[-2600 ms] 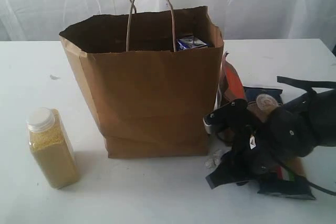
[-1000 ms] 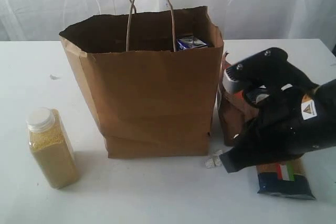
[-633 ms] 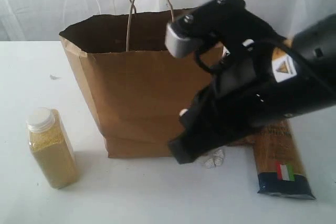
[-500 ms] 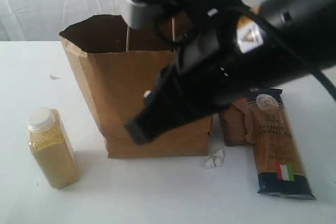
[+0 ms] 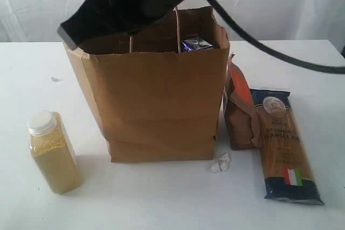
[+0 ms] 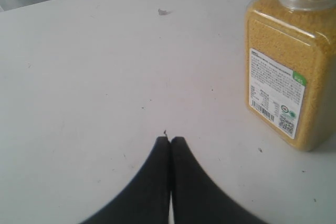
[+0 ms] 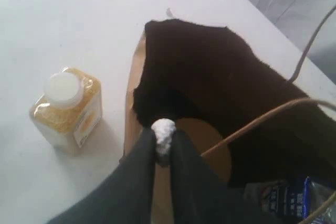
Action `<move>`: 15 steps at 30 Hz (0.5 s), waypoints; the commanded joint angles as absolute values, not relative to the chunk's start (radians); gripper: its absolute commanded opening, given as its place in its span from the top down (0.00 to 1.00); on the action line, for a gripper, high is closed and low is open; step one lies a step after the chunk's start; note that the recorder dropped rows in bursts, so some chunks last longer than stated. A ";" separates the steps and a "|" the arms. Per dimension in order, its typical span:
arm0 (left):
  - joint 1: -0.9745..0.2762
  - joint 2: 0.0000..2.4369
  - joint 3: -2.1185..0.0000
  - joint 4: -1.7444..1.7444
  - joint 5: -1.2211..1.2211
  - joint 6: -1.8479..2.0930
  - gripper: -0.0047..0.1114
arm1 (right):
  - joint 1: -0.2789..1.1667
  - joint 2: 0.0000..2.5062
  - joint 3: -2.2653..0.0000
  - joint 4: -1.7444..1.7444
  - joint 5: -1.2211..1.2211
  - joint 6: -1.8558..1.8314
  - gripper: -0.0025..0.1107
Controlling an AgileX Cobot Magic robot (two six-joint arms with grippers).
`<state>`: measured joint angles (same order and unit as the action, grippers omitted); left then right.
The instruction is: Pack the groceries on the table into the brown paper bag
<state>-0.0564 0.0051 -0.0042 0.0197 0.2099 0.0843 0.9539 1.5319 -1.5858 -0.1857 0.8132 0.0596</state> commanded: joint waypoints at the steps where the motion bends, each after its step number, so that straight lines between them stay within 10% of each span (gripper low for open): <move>1: -0.053 0.000 0.000 0.010 0.210 0.083 0.96 | 0.939 1.600 -1.675 -0.222 0.875 0.081 0.98; 15: -0.053 0.000 0.000 0.010 0.210 0.083 0.96 | 0.896 1.766 -1.852 -0.215 0.980 0.081 0.98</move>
<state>-0.0564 0.0051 -0.0042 0.0197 0.2099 0.0843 0.9017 1.7539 -1.8296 -0.2177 0.9797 0.0767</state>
